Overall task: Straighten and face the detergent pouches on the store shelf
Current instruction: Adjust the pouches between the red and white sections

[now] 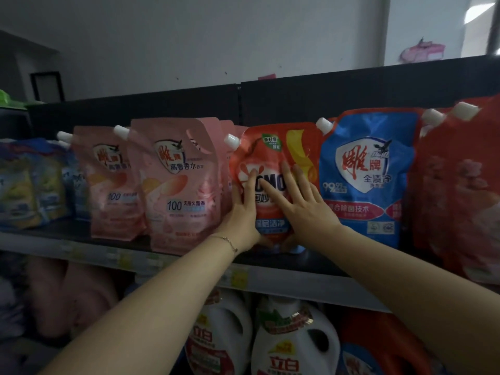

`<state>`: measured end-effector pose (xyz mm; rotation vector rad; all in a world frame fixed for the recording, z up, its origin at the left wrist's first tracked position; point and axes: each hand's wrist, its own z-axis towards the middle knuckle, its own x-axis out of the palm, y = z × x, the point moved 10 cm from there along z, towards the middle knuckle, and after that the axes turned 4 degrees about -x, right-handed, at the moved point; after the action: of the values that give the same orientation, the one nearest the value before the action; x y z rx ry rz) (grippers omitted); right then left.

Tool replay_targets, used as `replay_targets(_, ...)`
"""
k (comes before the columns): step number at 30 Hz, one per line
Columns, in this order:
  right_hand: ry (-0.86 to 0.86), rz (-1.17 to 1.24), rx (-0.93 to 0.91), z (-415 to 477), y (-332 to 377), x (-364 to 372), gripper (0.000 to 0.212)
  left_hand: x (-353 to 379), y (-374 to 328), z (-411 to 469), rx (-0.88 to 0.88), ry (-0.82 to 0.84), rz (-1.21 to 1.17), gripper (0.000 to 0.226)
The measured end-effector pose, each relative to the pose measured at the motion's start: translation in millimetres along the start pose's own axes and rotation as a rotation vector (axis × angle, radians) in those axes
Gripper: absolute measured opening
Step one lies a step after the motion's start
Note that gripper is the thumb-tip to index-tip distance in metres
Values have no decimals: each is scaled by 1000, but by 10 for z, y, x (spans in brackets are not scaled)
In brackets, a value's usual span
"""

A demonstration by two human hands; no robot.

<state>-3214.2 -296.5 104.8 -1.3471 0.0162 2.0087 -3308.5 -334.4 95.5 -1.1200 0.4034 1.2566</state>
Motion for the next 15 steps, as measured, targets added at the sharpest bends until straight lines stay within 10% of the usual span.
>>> replay_targets(15, 31, -118, 39, -153, 259, -290, 110, -18, -26, -248, 100, 118, 10, 140)
